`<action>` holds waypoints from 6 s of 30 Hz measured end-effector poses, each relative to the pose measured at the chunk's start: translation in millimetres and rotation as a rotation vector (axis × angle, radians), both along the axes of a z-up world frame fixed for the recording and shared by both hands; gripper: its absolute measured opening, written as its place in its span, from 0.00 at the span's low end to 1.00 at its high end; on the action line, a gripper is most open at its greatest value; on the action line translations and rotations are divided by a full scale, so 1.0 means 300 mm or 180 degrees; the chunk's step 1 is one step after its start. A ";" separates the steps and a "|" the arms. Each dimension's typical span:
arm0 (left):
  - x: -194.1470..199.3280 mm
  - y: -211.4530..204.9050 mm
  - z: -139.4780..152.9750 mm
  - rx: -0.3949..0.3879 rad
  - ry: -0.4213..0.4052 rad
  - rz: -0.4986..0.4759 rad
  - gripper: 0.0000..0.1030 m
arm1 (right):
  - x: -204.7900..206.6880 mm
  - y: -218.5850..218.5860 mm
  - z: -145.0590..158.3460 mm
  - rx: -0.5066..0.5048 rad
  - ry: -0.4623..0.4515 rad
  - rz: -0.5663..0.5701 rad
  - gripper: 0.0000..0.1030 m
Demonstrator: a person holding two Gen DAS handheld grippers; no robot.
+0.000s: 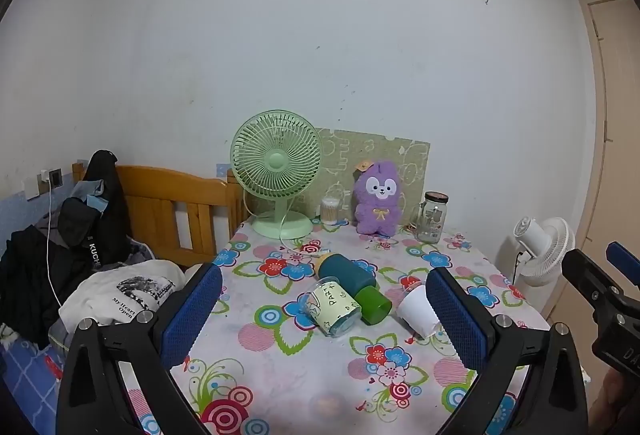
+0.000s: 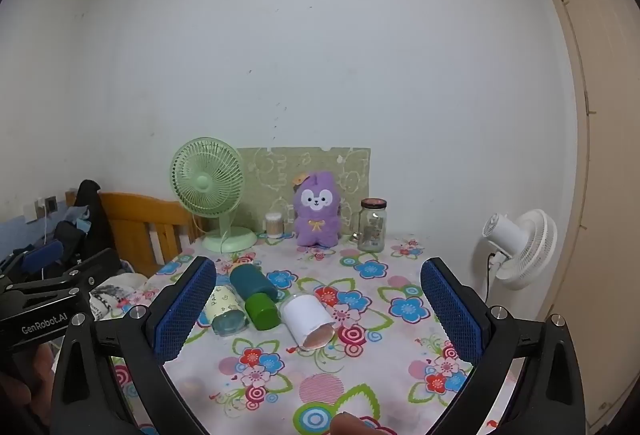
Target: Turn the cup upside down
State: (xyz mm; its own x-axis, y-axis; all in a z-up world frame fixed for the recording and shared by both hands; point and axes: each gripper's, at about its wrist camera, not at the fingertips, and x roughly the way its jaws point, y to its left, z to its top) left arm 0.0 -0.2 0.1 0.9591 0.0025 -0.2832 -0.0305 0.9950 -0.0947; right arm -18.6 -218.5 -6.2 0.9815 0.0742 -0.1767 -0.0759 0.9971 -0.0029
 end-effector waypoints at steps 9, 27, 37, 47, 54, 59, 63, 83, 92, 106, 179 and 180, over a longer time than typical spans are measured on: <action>-0.003 0.002 -0.002 0.0007 0.0010 0.0000 1.00 | -0.003 -0.001 0.001 -0.0004 -0.0001 0.0015 1.00; 0.011 0.010 -0.029 0.0005 0.0083 0.0016 1.00 | 0.012 0.009 0.001 -0.0045 0.0064 0.0071 1.00; 0.011 0.016 -0.034 -0.0003 0.0110 0.0040 1.00 | 0.013 0.016 -0.011 -0.0052 0.0072 0.0090 1.00; 0.027 0.029 -0.064 -0.0012 0.0248 0.0070 1.00 | 0.031 0.028 -0.032 -0.0061 0.0158 0.0118 1.00; 0.029 0.032 -0.064 -0.0014 0.0250 0.0078 1.00 | 0.027 0.046 -0.038 -0.0119 0.0161 0.0157 1.00; 0.037 0.031 -0.067 -0.0015 0.0299 0.0068 1.00 | 0.029 0.049 -0.040 -0.0126 0.0179 0.0157 1.00; 0.061 0.031 -0.083 0.0026 0.0391 0.0057 1.00 | 0.043 0.047 -0.046 -0.0124 0.0229 0.0147 1.00; 0.303 0.019 -0.265 0.0425 0.1127 -0.0274 1.00 | 0.379 0.214 -0.147 -0.1038 0.1011 0.0978 1.00; 0.437 -0.007 -0.318 0.0615 0.1408 -0.0454 1.00 | 0.642 0.291 -0.239 -0.1458 0.1642 0.1362 1.00; 0.597 -0.037 -0.324 0.0786 0.1578 -0.0600 1.00 | 0.962 0.375 -0.350 -0.1859 0.2436 0.1848 1.00; 0.170 -0.102 -0.475 0.0583 0.1898 -0.0849 1.00 | 0.548 0.409 -0.540 -0.1345 0.3449 0.2235 0.52; 0.168 -0.101 -0.475 0.0577 0.1901 -0.0848 1.00 | 0.543 0.412 -0.547 -0.1374 0.3444 0.2214 0.52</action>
State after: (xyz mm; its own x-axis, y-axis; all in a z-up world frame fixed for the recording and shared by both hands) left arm 50.4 -30.4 -142.5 0.6126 -0.1148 -0.7820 0.2226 0.9744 0.0313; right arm 144.4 -95.0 -170.2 0.1197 0.2367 -0.9642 -0.7228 0.6866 0.0788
